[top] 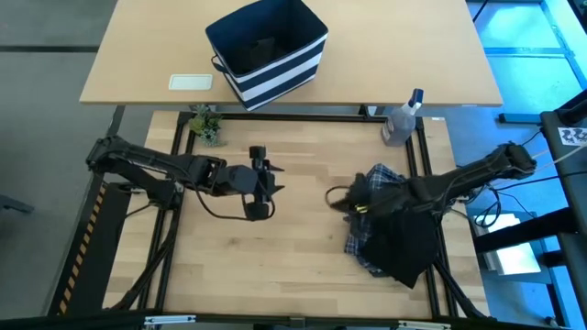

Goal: Fold Laundry from Bin
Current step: Fold the black shorts

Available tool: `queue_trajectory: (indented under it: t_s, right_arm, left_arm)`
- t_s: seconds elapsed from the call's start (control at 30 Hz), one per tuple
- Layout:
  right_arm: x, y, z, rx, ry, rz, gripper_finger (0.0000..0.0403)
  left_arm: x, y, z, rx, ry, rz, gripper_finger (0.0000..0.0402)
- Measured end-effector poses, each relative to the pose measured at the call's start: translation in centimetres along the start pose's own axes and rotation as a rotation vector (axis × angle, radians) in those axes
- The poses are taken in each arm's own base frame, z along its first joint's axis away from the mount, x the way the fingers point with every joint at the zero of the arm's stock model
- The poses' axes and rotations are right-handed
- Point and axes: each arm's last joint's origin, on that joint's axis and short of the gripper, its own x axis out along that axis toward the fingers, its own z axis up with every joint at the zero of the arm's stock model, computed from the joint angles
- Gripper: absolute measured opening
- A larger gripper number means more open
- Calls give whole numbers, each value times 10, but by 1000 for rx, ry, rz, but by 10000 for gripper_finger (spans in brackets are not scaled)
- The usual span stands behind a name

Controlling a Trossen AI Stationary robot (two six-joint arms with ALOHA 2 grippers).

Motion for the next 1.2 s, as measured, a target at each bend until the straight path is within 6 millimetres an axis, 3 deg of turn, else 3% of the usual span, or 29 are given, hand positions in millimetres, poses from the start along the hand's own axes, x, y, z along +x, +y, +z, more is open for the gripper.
queue_trajectory:
  t_s: [0.17, 0.43, 0.6, 0.8, 0.97, 1.2]
  right_arm:
    - [-11, 11, 34, -152, -353, 89, 1]
    - [-17, 12, 46, -327, -470, 179, 1]
    - [-17, -15, 58, -317, -486, 164, 1]
    - [-7, -64, 67, -263, -429, 100, 1]
    - [-6, -91, 73, -232, -443, 38, 1]
    - [-8, -107, 76, -209, -450, -21, 1]
  left_arm:
    - [2, 18, -2, -31, -6, 12, 199]
    - [25, 76, -19, -49, 0, 18, 199]
    - [34, 129, -37, -103, -17, 128, 199]
    - [36, 181, -61, -182, -62, 193, 199]
    - [33, 215, -84, -219, -20, 317, 199]
    - [24, 244, -111, -226, 69, 419, 202]
